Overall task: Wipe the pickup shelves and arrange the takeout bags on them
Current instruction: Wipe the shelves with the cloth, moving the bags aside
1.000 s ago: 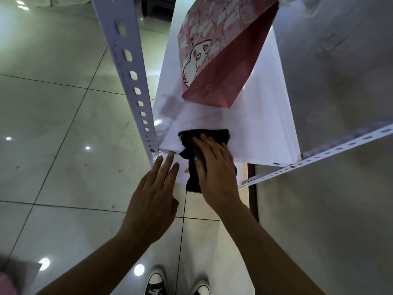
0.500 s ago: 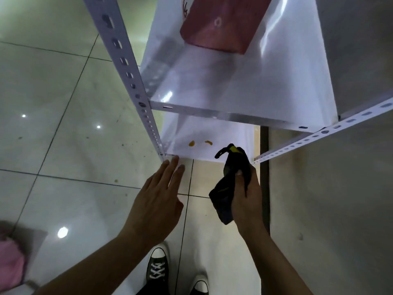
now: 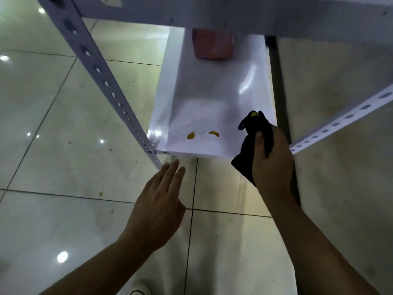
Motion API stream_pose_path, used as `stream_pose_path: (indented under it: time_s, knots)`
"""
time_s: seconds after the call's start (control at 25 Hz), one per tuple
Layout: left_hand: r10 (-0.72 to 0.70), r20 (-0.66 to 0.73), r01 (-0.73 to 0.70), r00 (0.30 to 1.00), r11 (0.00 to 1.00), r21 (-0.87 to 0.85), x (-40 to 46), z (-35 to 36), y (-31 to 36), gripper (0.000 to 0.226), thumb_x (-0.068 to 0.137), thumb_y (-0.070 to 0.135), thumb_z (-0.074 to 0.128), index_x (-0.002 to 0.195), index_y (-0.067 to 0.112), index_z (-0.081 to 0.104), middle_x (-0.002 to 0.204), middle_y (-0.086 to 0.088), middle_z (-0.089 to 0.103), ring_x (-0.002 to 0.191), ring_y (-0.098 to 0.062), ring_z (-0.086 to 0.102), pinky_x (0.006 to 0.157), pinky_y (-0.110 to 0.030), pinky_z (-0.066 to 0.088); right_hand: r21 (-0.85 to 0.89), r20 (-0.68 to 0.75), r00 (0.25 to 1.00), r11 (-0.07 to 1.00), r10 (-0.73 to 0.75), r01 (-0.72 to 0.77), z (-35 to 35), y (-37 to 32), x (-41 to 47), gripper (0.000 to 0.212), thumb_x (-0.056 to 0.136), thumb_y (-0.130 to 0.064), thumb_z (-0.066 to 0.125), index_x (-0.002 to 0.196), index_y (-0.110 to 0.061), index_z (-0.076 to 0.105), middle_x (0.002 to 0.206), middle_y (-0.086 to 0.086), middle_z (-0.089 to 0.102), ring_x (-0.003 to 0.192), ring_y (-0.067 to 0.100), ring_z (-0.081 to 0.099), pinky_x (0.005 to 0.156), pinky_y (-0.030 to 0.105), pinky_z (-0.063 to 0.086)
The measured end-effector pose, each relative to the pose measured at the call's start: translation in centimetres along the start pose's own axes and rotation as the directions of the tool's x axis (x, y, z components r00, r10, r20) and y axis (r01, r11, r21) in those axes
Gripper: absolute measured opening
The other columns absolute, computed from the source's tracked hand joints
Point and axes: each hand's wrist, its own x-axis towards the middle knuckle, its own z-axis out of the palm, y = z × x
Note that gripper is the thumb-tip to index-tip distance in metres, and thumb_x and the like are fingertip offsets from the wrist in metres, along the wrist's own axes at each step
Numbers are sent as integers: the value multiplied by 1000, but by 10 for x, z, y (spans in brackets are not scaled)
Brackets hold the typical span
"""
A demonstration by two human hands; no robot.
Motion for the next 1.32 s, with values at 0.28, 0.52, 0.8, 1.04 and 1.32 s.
stream_pose_path:
  time_s: [0.28, 0.52, 0.8, 1.04, 1.32]
  knots:
    - [-40, -12, 41, 999, 985, 165, 68, 53, -50, 79, 97, 38, 47, 157, 8, 4, 166, -12, 2, 153, -25, 0, 124, -37, 9, -577, 104, 994, 815, 13, 50, 61, 65, 34, 59, 102, -47, 40, 148, -10, 41, 148, 16, 48, 134, 36, 44, 110, 46, 36]
    - [38, 37, -42, 999, 994, 106, 71, 53, -73, 84, 95, 38, 49, 157, 17, -4, 165, -1, -10, 153, -17, -6, 125, -36, 8, -535, 232, 964, 811, -128, 237, 95, 74, 40, 59, 106, -37, 34, 156, -5, 29, 162, 16, 28, 152, 30, 22, 125, 43, 10]
    - [60, 122, -76, 991, 989, 129, 77, 40, -76, 87, 94, 37, 52, 158, 19, -6, 165, -1, -13, 153, -15, -7, 125, -35, 4, -434, 453, 854, 774, -254, 460, 162, 16, 24, 57, 107, -39, 25, 160, -19, 21, 167, 9, 16, 155, 24, 9, 125, 45, 3]
    - [6, 71, -14, 997, 993, 119, 67, 44, -72, 80, 98, 29, 49, 158, 18, -2, 166, -8, -8, 153, -24, 4, 124, -35, 13, -452, 518, 829, 755, -211, 475, 197, -9, 34, 58, 107, -36, 22, 160, -14, 16, 168, 8, 12, 155, 22, 5, 125, 46, 1]
    - [18, 106, -24, 994, 998, 53, 68, 38, -81, 69, 99, 29, 46, 158, 16, 12, 166, -1, -9, 153, -17, -4, 124, -31, 6, -457, 461, 850, 752, -256, 475, 198, -8, 30, 58, 105, -34, 27, 160, -18, 17, 166, 14, 19, 154, 27, 12, 124, 48, 1]
